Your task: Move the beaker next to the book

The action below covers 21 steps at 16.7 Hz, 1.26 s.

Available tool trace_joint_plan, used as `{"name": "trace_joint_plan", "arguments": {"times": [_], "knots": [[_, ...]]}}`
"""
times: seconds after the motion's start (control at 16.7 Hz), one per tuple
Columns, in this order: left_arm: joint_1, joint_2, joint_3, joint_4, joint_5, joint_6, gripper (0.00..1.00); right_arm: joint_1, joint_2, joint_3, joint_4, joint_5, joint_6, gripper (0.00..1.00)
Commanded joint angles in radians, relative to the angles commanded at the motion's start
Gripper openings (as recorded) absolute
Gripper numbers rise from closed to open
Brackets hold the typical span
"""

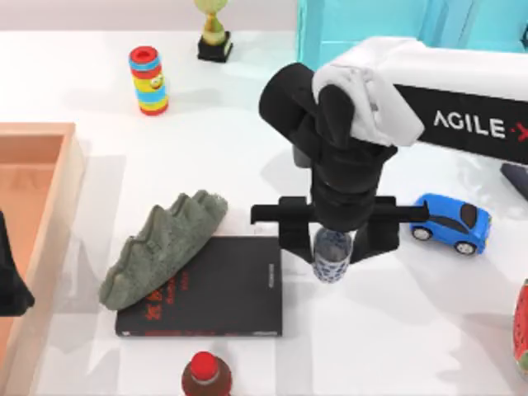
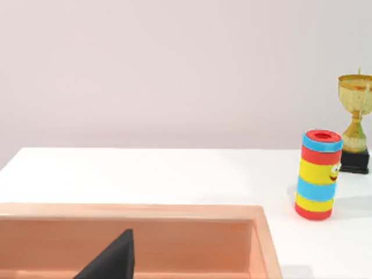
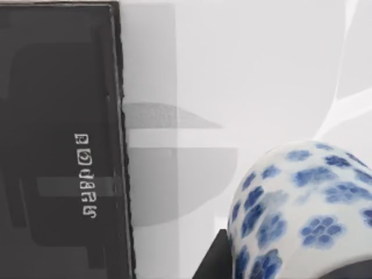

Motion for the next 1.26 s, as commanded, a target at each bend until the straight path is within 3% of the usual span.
{"name": "trace_joint_plan", "arguments": {"times": [0.12,0.9,1.26], "knots": [[0.0,0.0,0.0,0.0,0.0,0.0,1.0,0.0,0.0,0.0,0.0,0.0,0.0,0.0],[0.0,0.0,0.0,0.0,0.0,0.0,1.0,0.0,0.0,0.0,0.0,0.0,0.0,0.98],[0.0,0.0,0.0,0.0,0.0,0.0,1.0,0.0,0.0,0.0,0.0,0.0,0.0,1.0]]}}
